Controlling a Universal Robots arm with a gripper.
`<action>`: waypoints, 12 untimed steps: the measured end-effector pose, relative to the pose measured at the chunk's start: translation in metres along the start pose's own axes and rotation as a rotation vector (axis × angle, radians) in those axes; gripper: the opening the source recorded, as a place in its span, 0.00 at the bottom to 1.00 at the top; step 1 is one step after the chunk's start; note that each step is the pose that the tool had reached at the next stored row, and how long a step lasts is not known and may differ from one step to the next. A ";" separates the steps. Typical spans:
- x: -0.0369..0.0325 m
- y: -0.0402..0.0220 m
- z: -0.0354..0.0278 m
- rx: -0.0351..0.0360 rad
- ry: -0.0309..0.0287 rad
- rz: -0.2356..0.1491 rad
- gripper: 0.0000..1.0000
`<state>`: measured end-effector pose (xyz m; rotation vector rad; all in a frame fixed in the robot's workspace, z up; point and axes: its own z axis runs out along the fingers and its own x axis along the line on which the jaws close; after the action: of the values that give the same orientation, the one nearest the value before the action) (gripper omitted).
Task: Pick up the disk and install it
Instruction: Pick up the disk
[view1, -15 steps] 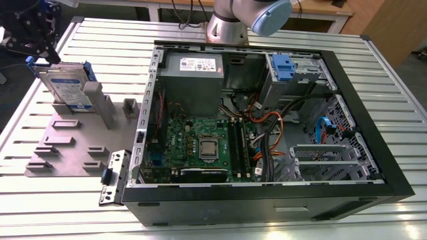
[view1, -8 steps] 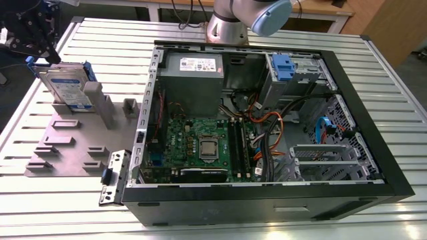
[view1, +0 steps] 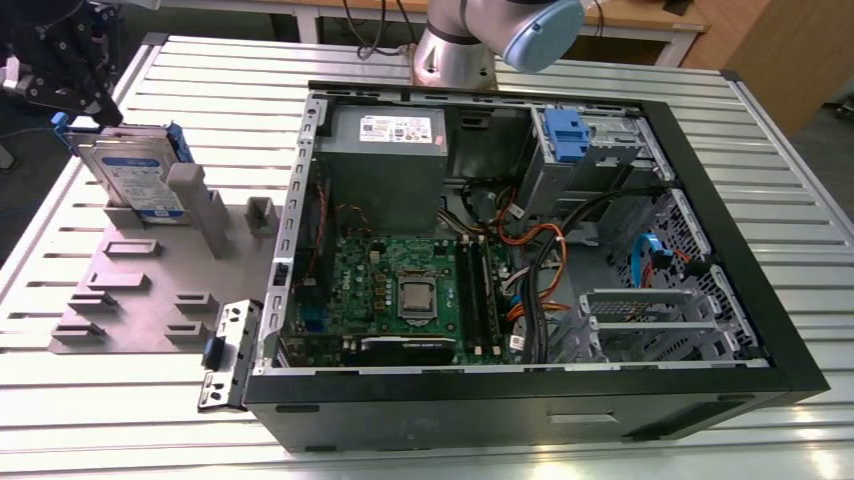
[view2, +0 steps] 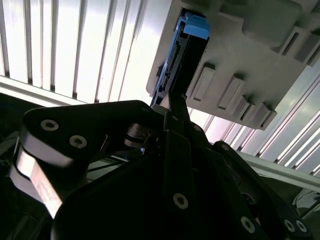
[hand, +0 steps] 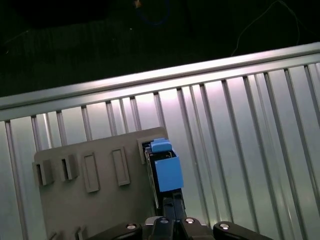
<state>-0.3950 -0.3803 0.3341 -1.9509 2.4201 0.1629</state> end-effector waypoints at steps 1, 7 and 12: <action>-0.0001 -0.0006 0.0004 -0.0001 0.0001 -0.002 0.11; -0.0002 -0.0024 0.0028 -0.0028 0.0022 -0.031 0.11; -0.0004 -0.0024 0.0017 -0.0033 0.0028 -0.037 0.11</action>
<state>-0.3927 -0.3803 0.3324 -1.9970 2.3851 0.1635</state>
